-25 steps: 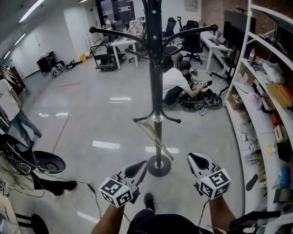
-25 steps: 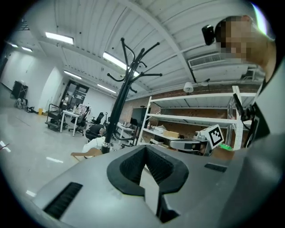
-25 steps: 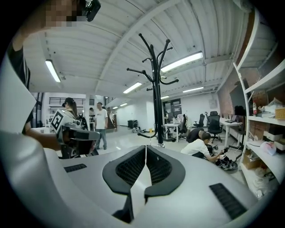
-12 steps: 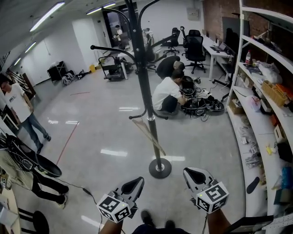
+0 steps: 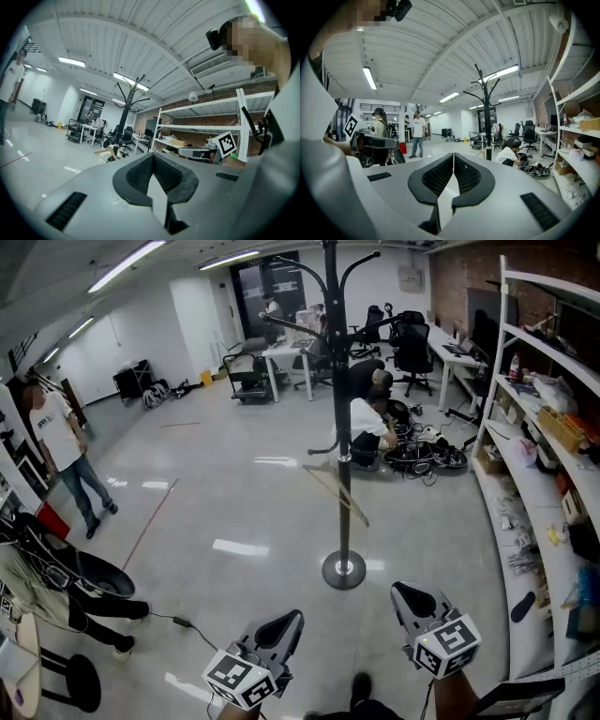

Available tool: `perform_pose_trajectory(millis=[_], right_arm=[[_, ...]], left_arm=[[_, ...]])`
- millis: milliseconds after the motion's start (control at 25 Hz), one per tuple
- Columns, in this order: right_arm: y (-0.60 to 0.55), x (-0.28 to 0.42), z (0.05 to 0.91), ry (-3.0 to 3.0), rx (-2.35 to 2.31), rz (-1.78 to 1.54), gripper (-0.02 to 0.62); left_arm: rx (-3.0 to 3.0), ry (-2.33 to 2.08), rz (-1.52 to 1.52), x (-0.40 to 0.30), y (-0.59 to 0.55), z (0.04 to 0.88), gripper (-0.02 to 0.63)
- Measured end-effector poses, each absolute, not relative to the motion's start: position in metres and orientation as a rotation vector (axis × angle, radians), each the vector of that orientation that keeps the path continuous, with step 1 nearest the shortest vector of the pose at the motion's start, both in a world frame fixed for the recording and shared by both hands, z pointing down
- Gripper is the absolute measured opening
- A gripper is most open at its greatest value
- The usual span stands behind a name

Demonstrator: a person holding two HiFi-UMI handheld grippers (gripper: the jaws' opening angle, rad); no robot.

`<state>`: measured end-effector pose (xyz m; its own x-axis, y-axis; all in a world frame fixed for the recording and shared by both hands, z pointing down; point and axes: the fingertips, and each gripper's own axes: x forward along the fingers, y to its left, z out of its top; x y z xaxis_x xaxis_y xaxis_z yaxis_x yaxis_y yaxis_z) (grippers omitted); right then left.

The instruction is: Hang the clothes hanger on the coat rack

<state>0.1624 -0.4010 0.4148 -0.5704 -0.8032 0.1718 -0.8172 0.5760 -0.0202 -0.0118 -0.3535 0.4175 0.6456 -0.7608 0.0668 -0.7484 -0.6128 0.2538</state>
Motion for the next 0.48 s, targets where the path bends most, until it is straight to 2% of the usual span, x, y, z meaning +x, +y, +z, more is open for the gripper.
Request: perform_pose_trajectory(millis=[200, 480], right_arm=[[-0.329, 0.124, 0.417, -2.661, 1.372, 0.165, 0.009], [-0.245, 0.099, 0.406, -2.619, 1.409, 0.144, 0.01]], left_arm=[[2.638, -1.186, -0.063, -0.049, -0.281, 0.421, 0.0], [2.648, -1.107, -0.095, -0.064, -0.217, 0.427, 0.0]])
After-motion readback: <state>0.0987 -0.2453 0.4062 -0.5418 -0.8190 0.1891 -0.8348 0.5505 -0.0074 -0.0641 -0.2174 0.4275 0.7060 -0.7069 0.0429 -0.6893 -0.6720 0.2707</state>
